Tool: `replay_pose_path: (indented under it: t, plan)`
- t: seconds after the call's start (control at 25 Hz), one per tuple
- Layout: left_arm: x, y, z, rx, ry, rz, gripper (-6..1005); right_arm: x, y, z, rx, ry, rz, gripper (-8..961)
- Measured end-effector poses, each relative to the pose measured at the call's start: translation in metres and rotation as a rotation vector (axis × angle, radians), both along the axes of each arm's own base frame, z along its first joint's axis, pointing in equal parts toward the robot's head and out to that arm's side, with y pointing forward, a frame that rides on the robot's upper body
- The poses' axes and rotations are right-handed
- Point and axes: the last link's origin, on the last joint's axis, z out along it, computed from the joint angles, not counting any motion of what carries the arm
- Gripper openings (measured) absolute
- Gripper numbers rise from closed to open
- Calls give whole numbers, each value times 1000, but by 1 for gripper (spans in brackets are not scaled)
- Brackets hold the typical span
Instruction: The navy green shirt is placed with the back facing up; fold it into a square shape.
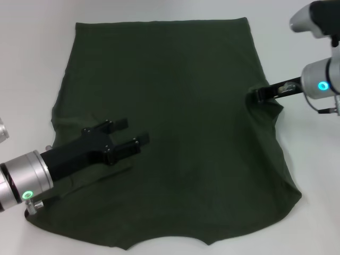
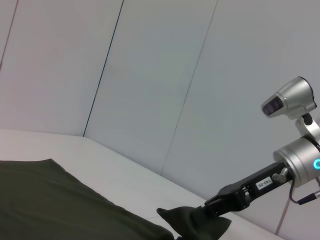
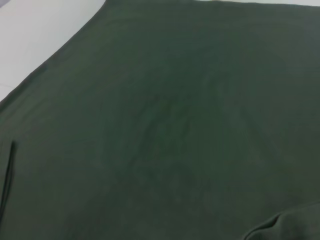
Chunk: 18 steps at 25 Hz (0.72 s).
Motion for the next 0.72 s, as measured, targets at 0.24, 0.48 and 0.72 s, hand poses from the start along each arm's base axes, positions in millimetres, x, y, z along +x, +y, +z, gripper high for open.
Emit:
replay_pose_path:
  t: [0.24,0.48,0.72]
  plan:
    - [0,-1,0,-1,-3,-1,828,-10,-1,-22,-18,1,3,28]
    - [0,-2,0,-4,-8,-6,828,-25,-2,-39,-4,74,-38,172]
    - [1,-3,0,-6,-12,-15,828,-45,-7,-47,-46,205,-44,341]
